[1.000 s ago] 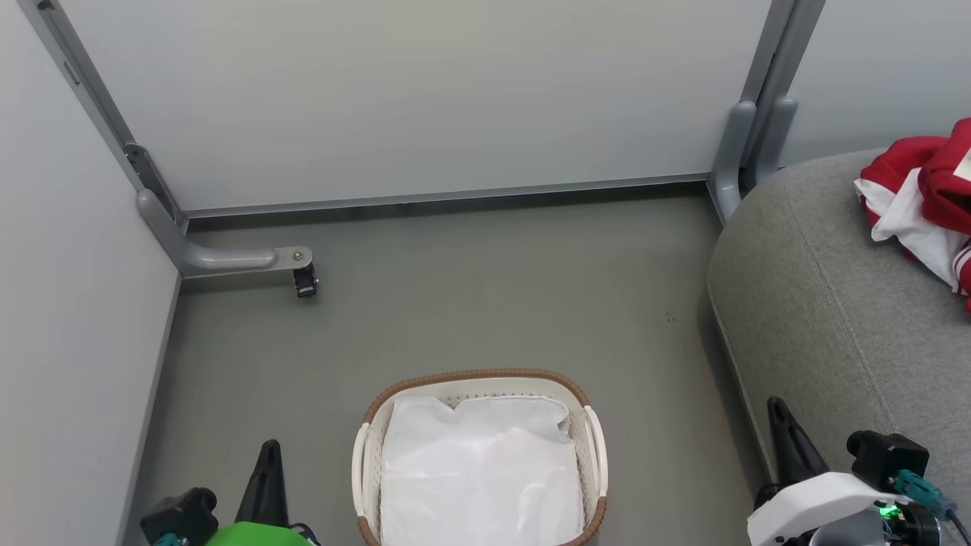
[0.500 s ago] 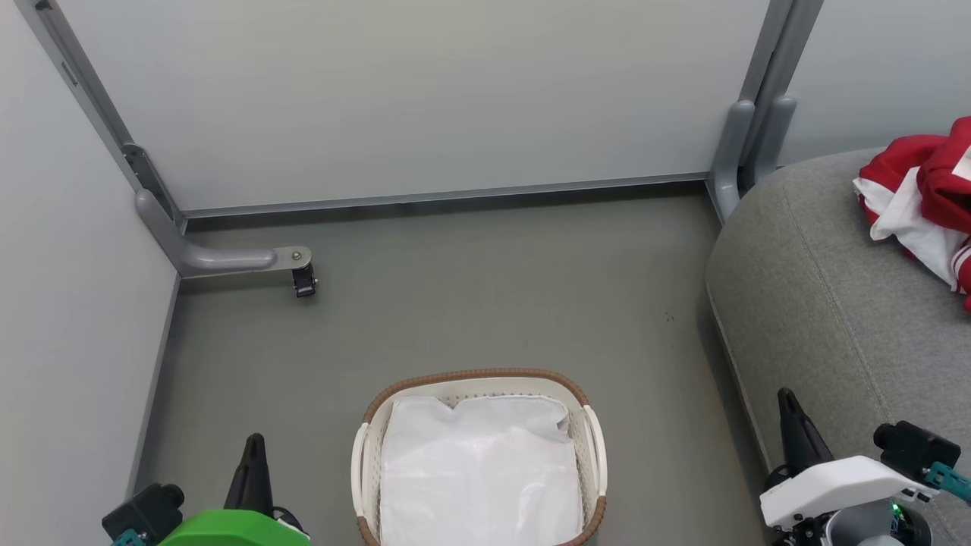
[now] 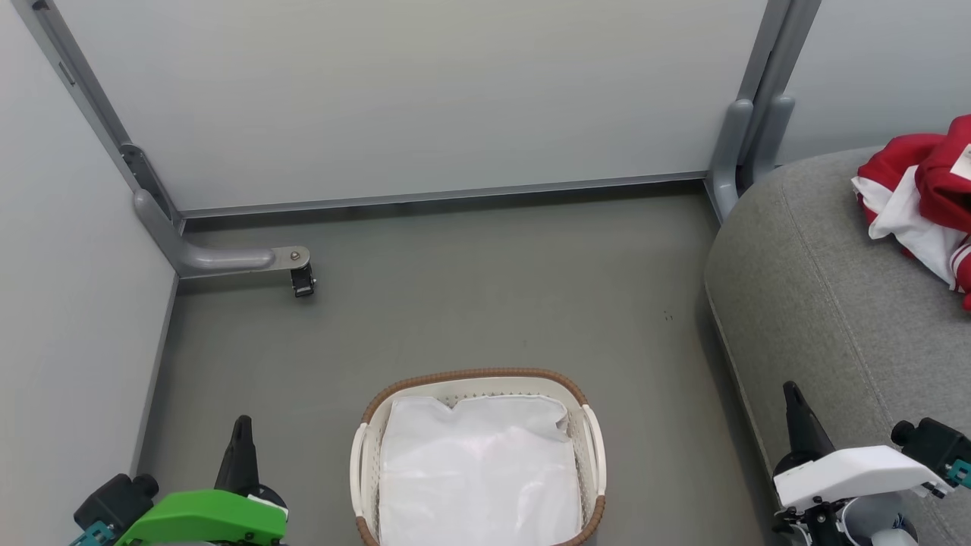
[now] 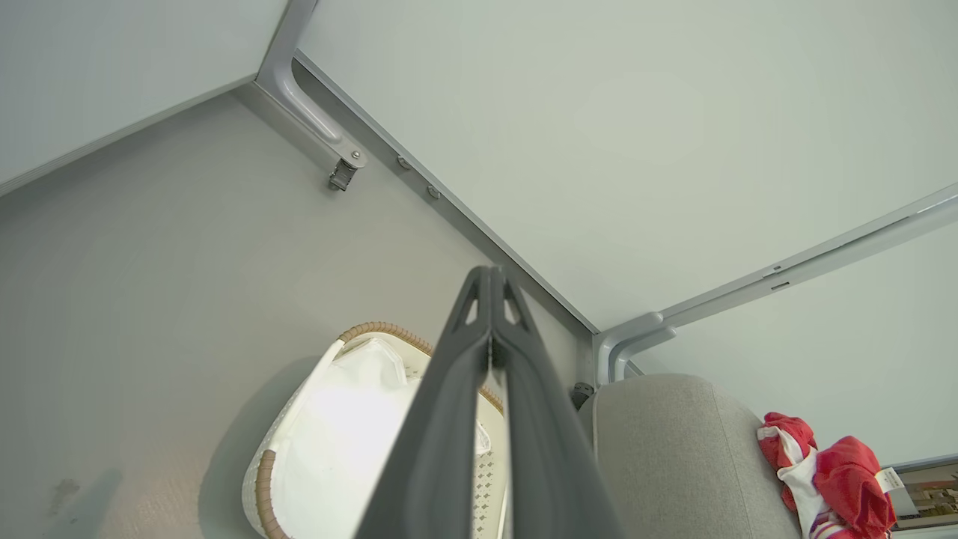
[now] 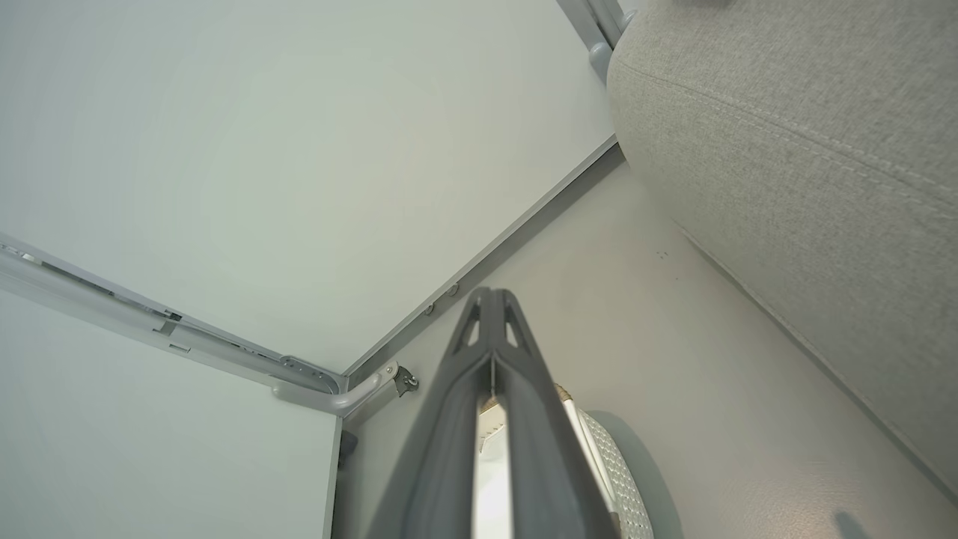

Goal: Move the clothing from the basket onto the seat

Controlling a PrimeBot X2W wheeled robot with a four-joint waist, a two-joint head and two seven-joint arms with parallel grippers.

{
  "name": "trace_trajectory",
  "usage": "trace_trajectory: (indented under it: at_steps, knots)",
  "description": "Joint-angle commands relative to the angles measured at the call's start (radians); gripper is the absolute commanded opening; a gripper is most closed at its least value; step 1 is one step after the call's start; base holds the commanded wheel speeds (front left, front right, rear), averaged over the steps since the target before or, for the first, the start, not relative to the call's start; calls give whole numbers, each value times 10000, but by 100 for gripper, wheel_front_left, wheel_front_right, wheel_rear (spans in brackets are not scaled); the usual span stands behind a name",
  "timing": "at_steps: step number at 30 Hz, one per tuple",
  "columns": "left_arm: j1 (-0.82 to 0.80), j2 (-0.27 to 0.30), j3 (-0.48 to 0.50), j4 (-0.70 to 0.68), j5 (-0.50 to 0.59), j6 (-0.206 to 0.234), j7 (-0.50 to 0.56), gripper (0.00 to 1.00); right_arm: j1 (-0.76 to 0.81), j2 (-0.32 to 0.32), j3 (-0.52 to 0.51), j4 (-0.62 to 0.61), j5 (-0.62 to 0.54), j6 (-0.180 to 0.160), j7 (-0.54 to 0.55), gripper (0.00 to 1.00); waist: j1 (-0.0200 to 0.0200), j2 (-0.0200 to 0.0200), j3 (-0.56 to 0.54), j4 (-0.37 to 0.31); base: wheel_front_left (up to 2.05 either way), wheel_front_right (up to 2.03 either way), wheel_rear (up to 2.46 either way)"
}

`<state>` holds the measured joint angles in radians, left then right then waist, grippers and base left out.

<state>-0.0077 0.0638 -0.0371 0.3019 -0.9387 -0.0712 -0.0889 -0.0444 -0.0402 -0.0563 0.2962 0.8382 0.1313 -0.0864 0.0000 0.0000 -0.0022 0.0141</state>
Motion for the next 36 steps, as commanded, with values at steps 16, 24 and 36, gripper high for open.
trace_trajectory:
  at_steps: [16, 24, 36]
  knots:
    - [-486, -25, 439, -252, -1827, -202, 546, 0, -364, -79, -185, -267, 2102, -4, 539, 0, 0, 0, 10, -27, 0, 0, 0]
    - [-593, -38, 606, -307, -2546, -267, 777, 0, -396, -88, -245, -310, 2938, -4, 762, 0, 0, 0, 15, -40, 0, 0, 0]
    - [-711, -61, 841, -367, -3566, -358, 1085, 0, -481, -95, -329, -364, 4093, -5, 1066, 0, 0, 0, 23, -60, 0, 0, 0]
